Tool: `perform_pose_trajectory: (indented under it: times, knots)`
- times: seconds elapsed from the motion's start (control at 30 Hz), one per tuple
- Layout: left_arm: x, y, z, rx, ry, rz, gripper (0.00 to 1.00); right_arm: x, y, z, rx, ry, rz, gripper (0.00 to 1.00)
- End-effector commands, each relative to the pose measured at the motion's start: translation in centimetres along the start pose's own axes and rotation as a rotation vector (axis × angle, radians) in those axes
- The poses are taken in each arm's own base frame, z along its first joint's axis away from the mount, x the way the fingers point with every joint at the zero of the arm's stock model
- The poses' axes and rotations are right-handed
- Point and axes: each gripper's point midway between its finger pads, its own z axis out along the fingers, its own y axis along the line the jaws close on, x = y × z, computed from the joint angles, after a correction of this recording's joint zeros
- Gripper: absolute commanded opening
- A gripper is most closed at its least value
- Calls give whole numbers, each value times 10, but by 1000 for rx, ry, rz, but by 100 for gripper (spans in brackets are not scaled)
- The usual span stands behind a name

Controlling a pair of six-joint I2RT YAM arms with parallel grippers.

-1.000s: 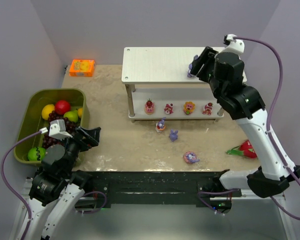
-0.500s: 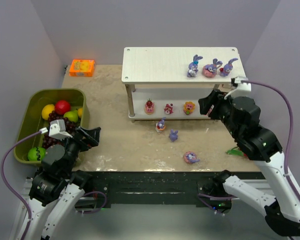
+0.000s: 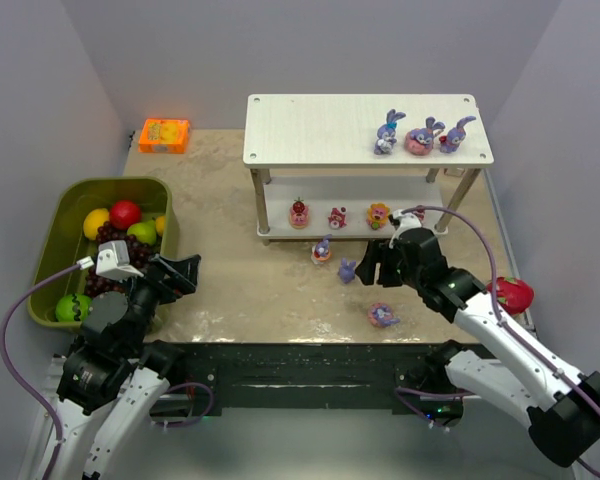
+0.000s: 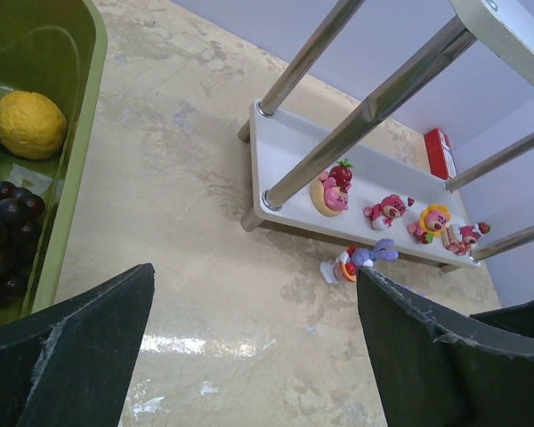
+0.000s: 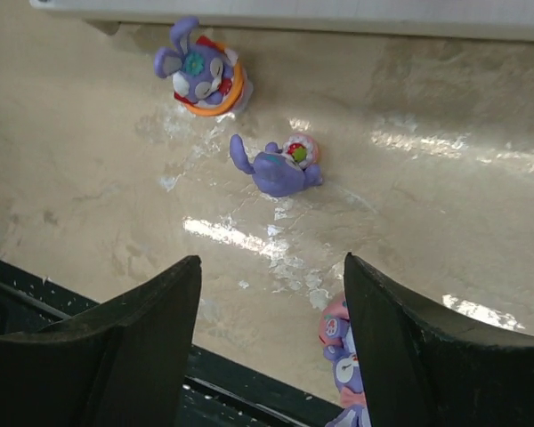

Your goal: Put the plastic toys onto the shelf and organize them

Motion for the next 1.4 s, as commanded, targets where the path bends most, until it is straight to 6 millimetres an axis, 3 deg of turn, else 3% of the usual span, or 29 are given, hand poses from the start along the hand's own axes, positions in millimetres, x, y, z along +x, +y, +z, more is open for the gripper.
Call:
perform_pose_trajectory:
  times: [0.0, 0.13, 0.3, 0.43, 0.63, 0.83, 0.9, 1.07, 1.27, 1.3, 1.37]
  knots:
    - [-10, -5, -2, 15, -35, -15, 99, -13, 23, 18, -103, -74, 2, 69]
    - [-10, -5, -1, 11, -29, -11, 100, 0, 27, 36, -90, -49, 15, 69]
    - [-8, -4, 0, 8, -24, -11, 99, 7, 62, 41, -136, -61, -50, 68]
    - [-9, -5, 0, 8, -24, -11, 99, -9, 96, 40, -187, -123, -162, 68]
    - [-9, -5, 0, 8, -24, -10, 100, -37, 94, 52, -95, -211, -323, 70]
    - [-8, -5, 1, 6, -18, -8, 99, -51, 98, 73, -59, -211, -383, 69]
    - [-8, -5, 1, 6, -18, -8, 100, -49, 95, 81, -26, -187, -378, 66]
    - [-7, -6, 0, 17, -15, -6, 100, -53, 72, 70, 84, -200, -285, 63]
    - [2, -17, 8, 71, 38, 44, 99, -38, 25, 35, 213, -190, -73, 57]
    - [2, -24, 11, 100, 45, 53, 99, -24, 10, 32, 254, -152, -53, 53]
    - [17, -41, 15, 197, 128, 106, 98, -22, -9, 23, 292, -157, 49, 46]
